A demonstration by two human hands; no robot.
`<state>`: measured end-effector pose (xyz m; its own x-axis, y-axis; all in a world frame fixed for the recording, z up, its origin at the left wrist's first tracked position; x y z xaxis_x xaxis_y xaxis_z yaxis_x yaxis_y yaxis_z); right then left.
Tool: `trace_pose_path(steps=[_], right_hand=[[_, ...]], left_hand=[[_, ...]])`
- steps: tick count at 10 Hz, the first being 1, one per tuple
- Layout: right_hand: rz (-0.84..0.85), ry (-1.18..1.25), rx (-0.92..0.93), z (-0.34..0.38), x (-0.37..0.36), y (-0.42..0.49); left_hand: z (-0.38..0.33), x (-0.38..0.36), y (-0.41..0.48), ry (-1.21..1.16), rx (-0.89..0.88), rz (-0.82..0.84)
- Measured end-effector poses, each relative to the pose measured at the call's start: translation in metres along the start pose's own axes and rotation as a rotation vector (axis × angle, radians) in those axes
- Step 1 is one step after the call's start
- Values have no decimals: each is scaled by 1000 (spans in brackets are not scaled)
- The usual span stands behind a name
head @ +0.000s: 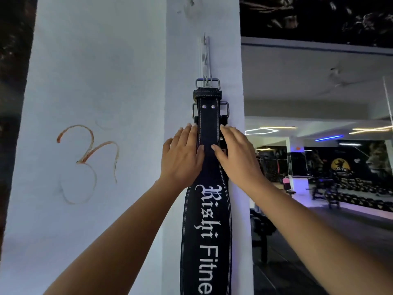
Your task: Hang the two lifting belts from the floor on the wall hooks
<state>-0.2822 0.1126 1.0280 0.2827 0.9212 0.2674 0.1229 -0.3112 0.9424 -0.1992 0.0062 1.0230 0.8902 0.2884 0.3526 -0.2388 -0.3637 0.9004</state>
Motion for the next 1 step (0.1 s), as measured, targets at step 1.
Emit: trace_pose_path(steps=[1], right_hand=[[11, -49, 12, 19, 18, -18]], left_hand=[[5, 23, -28, 42, -41, 13]])
Point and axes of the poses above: each hand's wrist, its own y-axis towards the middle knuckle, its own x-axis out of the back of the hand, z = x × y, the point moved 2 cm from there along y, towards the middle knuckle, and after that the axes turned 15 degrees about x, right-handed, at the moved point
